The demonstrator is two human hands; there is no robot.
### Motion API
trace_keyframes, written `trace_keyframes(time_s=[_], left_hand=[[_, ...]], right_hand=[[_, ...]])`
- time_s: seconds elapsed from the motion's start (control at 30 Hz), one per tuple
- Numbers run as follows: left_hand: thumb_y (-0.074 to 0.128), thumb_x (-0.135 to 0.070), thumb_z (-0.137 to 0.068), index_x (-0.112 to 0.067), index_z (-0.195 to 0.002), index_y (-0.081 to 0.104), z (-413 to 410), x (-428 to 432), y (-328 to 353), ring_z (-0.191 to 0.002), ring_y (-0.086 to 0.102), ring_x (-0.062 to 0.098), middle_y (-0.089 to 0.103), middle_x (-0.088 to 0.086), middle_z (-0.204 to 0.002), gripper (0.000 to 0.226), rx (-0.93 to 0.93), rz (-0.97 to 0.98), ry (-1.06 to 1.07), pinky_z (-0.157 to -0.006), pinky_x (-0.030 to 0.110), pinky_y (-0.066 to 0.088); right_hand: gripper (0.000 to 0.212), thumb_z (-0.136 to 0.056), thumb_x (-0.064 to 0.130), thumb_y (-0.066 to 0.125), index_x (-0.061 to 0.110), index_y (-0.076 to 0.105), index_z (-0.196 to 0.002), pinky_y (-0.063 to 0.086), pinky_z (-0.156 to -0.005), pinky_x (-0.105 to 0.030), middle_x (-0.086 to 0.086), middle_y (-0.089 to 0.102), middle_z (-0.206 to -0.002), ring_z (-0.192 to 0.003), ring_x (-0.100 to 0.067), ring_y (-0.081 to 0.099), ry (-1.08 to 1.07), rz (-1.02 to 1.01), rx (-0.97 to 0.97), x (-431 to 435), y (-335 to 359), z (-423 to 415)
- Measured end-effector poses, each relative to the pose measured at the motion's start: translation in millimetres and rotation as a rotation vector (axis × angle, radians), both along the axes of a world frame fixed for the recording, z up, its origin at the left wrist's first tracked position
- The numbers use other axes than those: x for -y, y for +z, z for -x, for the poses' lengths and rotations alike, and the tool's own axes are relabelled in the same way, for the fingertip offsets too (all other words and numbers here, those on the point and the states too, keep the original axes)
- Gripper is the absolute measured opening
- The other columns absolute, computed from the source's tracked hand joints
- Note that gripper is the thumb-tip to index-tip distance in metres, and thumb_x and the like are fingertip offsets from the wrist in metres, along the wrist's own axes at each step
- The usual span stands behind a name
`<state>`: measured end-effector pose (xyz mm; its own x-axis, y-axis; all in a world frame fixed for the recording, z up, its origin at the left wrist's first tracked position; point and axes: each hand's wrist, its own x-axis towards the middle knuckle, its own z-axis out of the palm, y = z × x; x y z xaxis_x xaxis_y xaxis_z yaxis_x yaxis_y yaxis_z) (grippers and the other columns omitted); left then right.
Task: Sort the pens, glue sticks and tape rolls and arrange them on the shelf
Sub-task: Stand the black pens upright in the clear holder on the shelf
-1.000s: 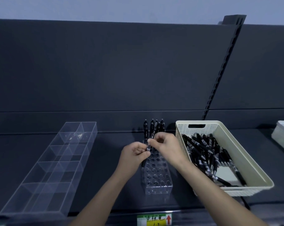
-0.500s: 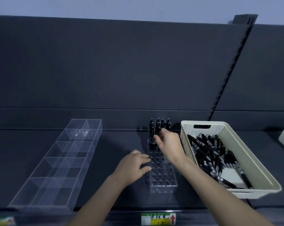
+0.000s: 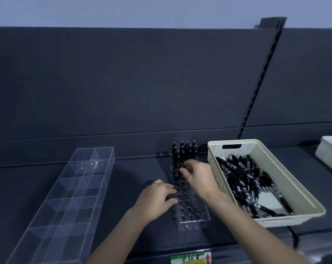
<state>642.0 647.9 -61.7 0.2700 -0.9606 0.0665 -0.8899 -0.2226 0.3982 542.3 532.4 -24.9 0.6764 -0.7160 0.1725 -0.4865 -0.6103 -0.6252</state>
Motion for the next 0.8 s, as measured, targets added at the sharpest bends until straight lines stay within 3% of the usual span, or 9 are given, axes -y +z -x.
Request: trace_keyframes(time_s=[0.17,0.3,0.43,0.53,0.6,0.67,0.73,0.8], left_hand=[[0.051,-0.027,-0.094,-0.017,-0.119,0.062,12,5,10,-0.113,0.049,0.01,0.063,-0.006,-0.119,0.029,-0.025,0.059,0.069,-0.094,0.025,0.043],[0.051,-0.023,-0.092,-0.012,-0.087,0.066,41,24,27,-0.086,0.052,0.013,0.067,0.001,-0.091,0.019,-0.018,0.126,0.127,-0.076,0.025,0.042],[0.053,-0.015,-0.092,-0.01,-0.111,0.068,93,66,50,-0.091,0.06,0.011,0.07,0.001,-0.106,0.025,-0.151,0.276,0.152,-0.085,0.017,0.042],[0.052,-0.01,-0.092,-0.007,-0.109,0.069,132,106,53,-0.101,0.062,0.015,0.07,0.004,-0.108,0.024,-0.203,0.297,0.143,-0.092,0.02,0.043],[0.048,-0.009,-0.093,-0.007,-0.099,0.069,148,128,49,-0.097,0.062,0.02,0.069,0.009,-0.103,0.022,-0.246,0.23,0.186,-0.092,0.029,0.047],[0.044,-0.01,-0.094,-0.003,-0.085,0.06,155,148,44,-0.081,0.057,0.022,0.063,0.013,-0.089,0.02,-0.268,0.087,0.262,-0.077,0.031,0.049],[0.041,-0.014,-0.095,-0.004,-0.077,0.05,155,167,40,-0.072,0.05,0.018,0.054,0.006,-0.077,0.022,-0.268,-0.058,0.351,-0.063,0.027,0.04],[0.039,-0.022,-0.097,-0.003,-0.088,0.053,151,186,36,-0.084,0.055,0.024,0.057,0.008,-0.084,0.025,-0.232,-0.186,0.412,-0.071,0.028,0.039]], right_hand=[[0.023,-0.086,0.016,0.064,0.004,0.068,-0.105,0.048,-0.089,-0.025,-0.009,0.072,-0.098,-0.091,-0.02,0.067,-0.046,0.034,0.116,22,18,51],[0.017,-0.085,0.015,0.063,0.005,0.07,-0.099,0.045,-0.082,-0.027,-0.009,0.073,-0.092,-0.088,-0.024,0.066,-0.17,0.06,0.1,64,26,111],[0.021,-0.088,0.011,0.057,0.004,0.067,-0.106,0.044,-0.086,-0.029,-0.012,0.071,-0.103,-0.098,-0.027,0.065,-0.175,0.026,-0.044,109,20,162],[0.026,-0.091,0.012,0.052,0.005,0.062,-0.114,0.039,-0.087,-0.024,-0.012,0.067,-0.113,-0.108,-0.026,0.061,-0.093,-0.013,-0.151,133,14,186],[0.029,-0.093,0.014,0.05,0.006,0.06,-0.119,0.036,-0.085,-0.022,-0.012,0.065,-0.117,-0.112,-0.026,0.058,-0.039,-0.037,-0.197,145,13,192],[0.027,-0.094,0.014,0.048,0.003,0.06,-0.116,0.039,-0.085,-0.026,-0.015,0.065,-0.115,-0.111,-0.028,0.058,0.001,-0.072,-0.23,152,13,192],[0.022,-0.094,0.014,0.046,0.002,0.062,-0.103,0.04,-0.079,-0.029,-0.017,0.064,-0.107,-0.104,-0.03,0.058,0.028,-0.13,-0.263,159,11,185],[0.019,-0.094,0.015,0.045,0.006,0.056,-0.082,0.034,-0.068,-0.027,-0.018,0.061,-0.099,-0.097,-0.029,0.057,0.035,-0.17,-0.315,165,9,173]])
